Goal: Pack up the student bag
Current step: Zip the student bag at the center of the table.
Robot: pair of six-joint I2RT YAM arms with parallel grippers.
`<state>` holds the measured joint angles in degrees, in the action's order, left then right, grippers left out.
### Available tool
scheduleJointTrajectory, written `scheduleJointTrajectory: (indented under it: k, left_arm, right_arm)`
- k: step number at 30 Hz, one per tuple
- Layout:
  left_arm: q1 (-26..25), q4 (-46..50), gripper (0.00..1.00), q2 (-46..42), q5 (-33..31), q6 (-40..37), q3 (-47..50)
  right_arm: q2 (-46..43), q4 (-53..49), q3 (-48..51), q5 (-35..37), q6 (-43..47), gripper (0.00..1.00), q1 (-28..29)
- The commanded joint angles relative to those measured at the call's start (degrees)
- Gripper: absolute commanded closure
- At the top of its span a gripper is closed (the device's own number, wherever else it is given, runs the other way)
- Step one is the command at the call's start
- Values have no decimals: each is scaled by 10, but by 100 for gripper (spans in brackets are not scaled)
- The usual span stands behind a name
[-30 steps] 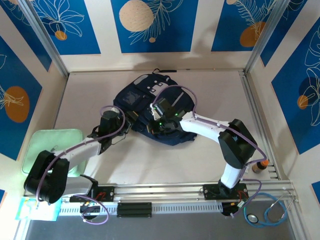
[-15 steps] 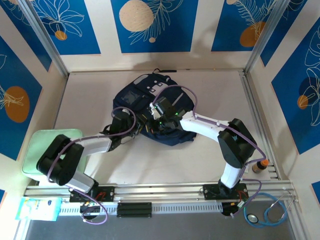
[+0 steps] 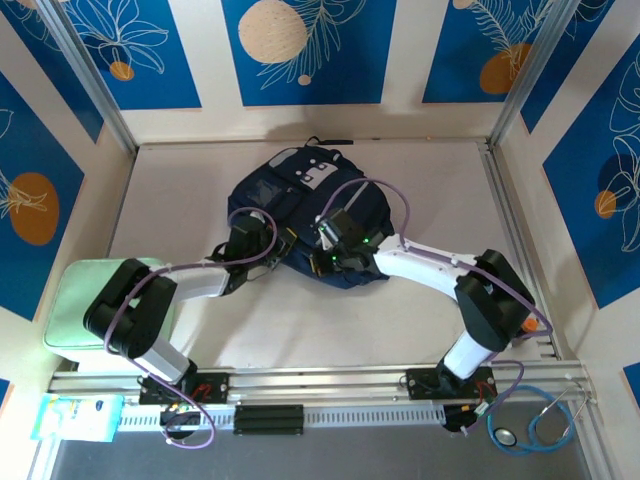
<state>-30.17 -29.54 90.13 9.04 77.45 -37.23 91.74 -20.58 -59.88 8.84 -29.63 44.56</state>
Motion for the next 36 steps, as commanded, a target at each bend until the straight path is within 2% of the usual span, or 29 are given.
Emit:
scheduleJointTrajectory:
  k: [1, 11, 15, 17, 23, 26, 31, 36]
  left_arm:
    - [26, -3, 100, -19, -24, -26, -18]
    - [35, 24, 100, -26, -9, -46, -22]
    - [37, 28, 100, -24, -5, -51, -20]
    - [40, 38, 96, -27, -3, -58, -20]
    - [56, 100, 67, -75, -21, -90, 1]
    - [65, 153, 58, -126, -51, -106, 26]
    - [72, 251, 51, -223, -98, -125, 55]
    - [73, 306, 47, -285, -94, -122, 59]
  right_arm:
    - [-38, -65, 39, 63, -12, 100, -19]
    - [-96, -87, 95, 138, 10, 100, -102]
    - [-107, -82, 88, 124, 16, 100, -139]
    - [-102, -75, 72, 102, 33, 100, -143]
    - [-69, -57, 19, 54, 64, 100, -104]
    - [-49, -42, -3, 32, 72, 100, -79]
    - [-14, -17, -44, 0, 76, 100, -43]
    - [21, -3, -100, -35, 83, 100, -15]
